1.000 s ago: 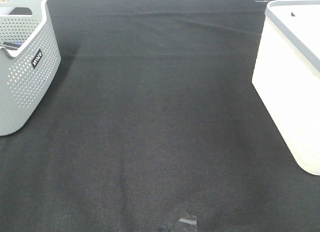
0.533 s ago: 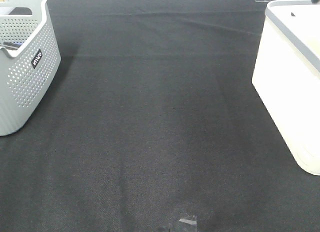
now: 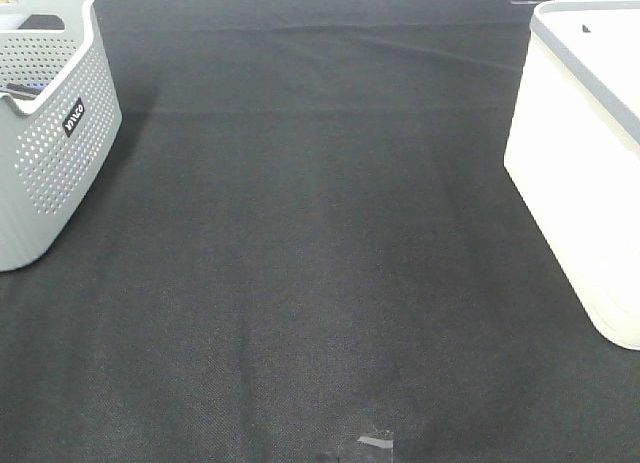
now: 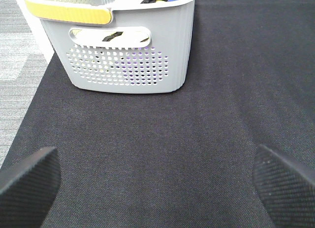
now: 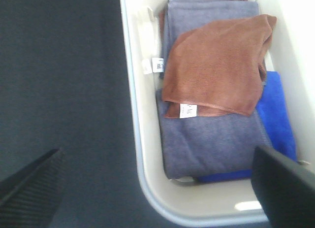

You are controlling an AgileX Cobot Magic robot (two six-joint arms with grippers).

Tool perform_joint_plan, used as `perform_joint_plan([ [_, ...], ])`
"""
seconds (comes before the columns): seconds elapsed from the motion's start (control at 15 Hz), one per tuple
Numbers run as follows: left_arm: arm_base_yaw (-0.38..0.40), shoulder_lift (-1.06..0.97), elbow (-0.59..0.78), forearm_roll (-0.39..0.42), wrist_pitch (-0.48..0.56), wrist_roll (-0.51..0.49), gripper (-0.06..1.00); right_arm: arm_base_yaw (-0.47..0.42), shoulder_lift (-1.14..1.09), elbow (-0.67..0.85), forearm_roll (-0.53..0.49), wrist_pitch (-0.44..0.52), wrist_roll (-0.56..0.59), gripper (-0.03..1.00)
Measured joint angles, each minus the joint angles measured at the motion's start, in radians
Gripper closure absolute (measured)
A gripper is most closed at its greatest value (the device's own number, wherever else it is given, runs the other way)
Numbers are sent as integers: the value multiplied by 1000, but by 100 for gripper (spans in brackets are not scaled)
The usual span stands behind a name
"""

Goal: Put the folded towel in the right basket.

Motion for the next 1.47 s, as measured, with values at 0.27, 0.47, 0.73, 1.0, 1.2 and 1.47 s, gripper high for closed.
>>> perform_joint_plan([
  [0.27, 0, 0, 0, 0, 0, 0, -4, 0, -279, 215, 18, -116, -1, 0],
  [0.47, 0, 0, 0, 0, 0, 0, -4, 0, -504, 376, 15, -134, -38, 0],
  [0.73, 0, 0, 0, 0, 0, 0, -4, 0, -785, 536, 15, -95, -80, 0],
  [1.0, 0, 0, 0, 0, 0, 0, -4, 0, -1044, 664, 17, 10, -84, 0],
  [1.2, 0, 0, 0, 0, 0, 0, -4, 0, -1102, 716, 51, 67, -115, 0],
  [1.47, 0, 0, 0, 0, 0, 0, -4, 0, -1102, 717, 96, 67, -185, 0],
])
